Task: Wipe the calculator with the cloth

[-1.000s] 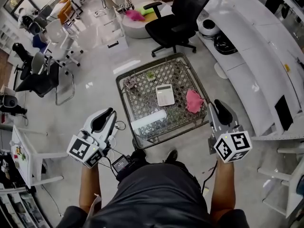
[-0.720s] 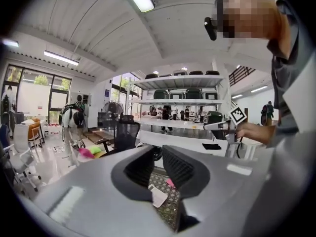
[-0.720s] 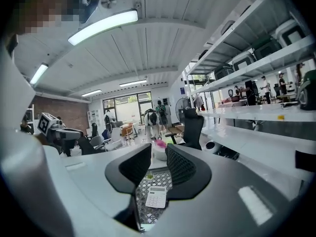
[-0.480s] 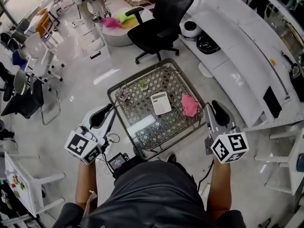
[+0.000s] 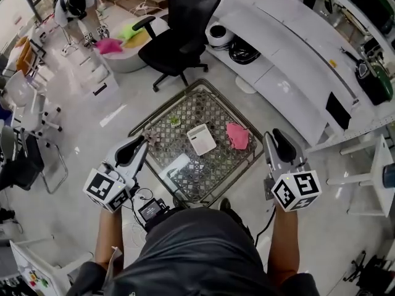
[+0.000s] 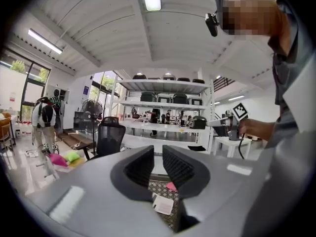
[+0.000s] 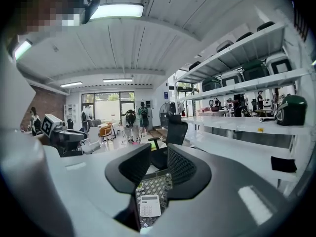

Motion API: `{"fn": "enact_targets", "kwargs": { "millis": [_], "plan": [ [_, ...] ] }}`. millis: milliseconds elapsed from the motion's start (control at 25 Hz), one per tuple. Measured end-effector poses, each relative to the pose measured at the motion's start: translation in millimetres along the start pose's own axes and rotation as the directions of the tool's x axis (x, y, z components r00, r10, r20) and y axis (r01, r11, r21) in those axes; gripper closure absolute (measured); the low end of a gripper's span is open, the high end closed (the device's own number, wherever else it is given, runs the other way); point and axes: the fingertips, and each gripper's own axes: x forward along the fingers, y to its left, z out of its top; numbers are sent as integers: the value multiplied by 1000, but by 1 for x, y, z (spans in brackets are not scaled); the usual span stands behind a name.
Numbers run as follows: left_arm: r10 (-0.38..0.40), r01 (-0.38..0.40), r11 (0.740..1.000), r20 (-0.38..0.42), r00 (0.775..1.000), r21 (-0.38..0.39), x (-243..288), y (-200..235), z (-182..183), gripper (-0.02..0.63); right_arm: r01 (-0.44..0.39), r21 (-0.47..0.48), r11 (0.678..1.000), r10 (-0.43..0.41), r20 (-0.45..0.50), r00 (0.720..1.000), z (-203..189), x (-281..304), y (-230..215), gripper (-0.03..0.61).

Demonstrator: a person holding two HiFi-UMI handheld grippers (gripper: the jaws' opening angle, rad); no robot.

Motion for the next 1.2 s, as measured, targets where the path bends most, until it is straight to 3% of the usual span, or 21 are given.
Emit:
{"fn": "enact_targets", "kwargs": {
  "millis": [360,560,800,1200],
  "plan": [
    [-115,116,993,19,993,-18,18,21,-8,552,108,-12,994,-108,-43,993,-13,3,9,497],
    [-144,144,988,-7,990,-50,24,29,-19,552,117,-15,993,-118,-86,989,-24,15,15,497],
    [-65,65,996,4,998,-67,28,42,-26,552,71,-3,998,-70,-129,989,-37,45,-5,497],
    [80,-86,991,-66,995,-98,29,48,-33,552,-24,44,999,34,-226,974,-78,112,-44,497]
  ]
}}
